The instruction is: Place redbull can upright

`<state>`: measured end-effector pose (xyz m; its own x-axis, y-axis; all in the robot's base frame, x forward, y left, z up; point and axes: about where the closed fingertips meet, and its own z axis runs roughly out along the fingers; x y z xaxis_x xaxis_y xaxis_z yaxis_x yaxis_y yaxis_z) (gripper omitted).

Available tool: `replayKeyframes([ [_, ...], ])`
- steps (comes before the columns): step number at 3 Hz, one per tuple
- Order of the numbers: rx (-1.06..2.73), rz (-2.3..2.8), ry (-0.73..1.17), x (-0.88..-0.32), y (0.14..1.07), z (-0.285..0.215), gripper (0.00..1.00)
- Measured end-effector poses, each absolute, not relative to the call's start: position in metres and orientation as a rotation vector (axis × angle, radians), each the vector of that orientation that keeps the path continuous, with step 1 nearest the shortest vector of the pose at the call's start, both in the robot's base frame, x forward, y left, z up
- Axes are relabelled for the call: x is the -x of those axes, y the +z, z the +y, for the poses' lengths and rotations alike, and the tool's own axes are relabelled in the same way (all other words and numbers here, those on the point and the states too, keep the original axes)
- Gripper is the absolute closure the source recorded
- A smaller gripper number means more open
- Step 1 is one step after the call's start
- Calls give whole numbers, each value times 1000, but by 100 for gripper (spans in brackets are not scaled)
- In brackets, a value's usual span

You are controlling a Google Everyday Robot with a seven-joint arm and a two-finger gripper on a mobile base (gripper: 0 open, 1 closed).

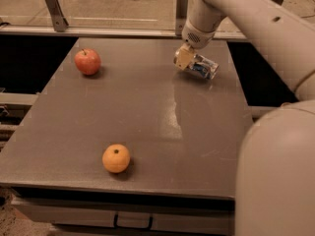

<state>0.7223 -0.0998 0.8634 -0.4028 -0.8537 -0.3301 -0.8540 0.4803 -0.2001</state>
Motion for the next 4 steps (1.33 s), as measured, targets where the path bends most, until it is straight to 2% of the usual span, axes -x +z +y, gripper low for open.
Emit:
replayKeyframes([
  [2, 1504, 1825, 496, -660, 963, -78, 100],
  [3, 1446, 1610, 769, -638, 985, -64, 100],
  [4, 1429, 1509, 896, -622, 1006, -42, 100],
])
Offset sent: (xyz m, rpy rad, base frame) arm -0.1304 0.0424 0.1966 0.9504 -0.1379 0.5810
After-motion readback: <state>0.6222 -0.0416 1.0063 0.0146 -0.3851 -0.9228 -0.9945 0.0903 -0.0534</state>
